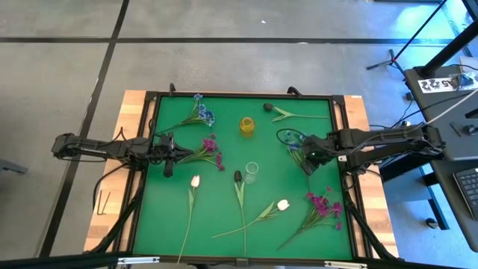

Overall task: Sort flowers into vase by color
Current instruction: Put the right blue flowers into the transparent vase

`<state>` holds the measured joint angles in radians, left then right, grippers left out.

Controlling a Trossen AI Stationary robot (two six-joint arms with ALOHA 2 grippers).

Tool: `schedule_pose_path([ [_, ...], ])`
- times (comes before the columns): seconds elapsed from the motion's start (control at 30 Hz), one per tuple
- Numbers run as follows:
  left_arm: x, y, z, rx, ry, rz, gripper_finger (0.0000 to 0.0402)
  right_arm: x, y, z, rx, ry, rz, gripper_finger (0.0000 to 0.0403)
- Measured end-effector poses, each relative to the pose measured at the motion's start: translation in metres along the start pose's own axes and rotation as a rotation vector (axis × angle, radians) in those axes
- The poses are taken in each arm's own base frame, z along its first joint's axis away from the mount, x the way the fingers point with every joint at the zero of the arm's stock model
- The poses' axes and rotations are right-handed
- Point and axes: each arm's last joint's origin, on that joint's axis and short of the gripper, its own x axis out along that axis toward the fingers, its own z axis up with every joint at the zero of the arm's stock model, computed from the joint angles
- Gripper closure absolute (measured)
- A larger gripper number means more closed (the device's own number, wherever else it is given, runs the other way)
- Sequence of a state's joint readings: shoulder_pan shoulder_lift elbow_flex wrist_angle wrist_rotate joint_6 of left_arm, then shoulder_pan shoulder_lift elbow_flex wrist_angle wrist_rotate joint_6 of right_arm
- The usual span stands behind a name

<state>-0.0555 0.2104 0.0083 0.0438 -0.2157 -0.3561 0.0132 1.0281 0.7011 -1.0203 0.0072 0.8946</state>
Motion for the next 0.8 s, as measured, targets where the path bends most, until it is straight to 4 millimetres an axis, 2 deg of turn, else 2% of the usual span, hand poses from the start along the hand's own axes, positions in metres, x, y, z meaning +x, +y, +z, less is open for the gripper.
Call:
schedule_pose_path([
  [0.1, 0.0, 0.0, 0.0, 0.0, 0.0, 0.0, 0.0401, 0.011, -0.004, -0.002, 0.069, -0.015, -0.019, 0.0164],
  [0.23, 0.0, 0.0, 0.0, 0.0, 0.0, 0.0, 0.0401, 0.028, -0.012, -0.009, 0.12, 0.0, -0.042, 0.014],
  [0.53, 0.0, 0.0, 0.0, 0.0, -0.001, 0.0, 0.0401, 0.057, -0.015, -0.014, 0.122, -0.004, 0.085, 0.0137],
  [0.8, 0.0, 0.0, 0.0, 0.0, 0.0, 0.001, 0.0401, 0.069, -0.019, -0.017, 0.117, 0.009, 0.04, 0.0136],
])
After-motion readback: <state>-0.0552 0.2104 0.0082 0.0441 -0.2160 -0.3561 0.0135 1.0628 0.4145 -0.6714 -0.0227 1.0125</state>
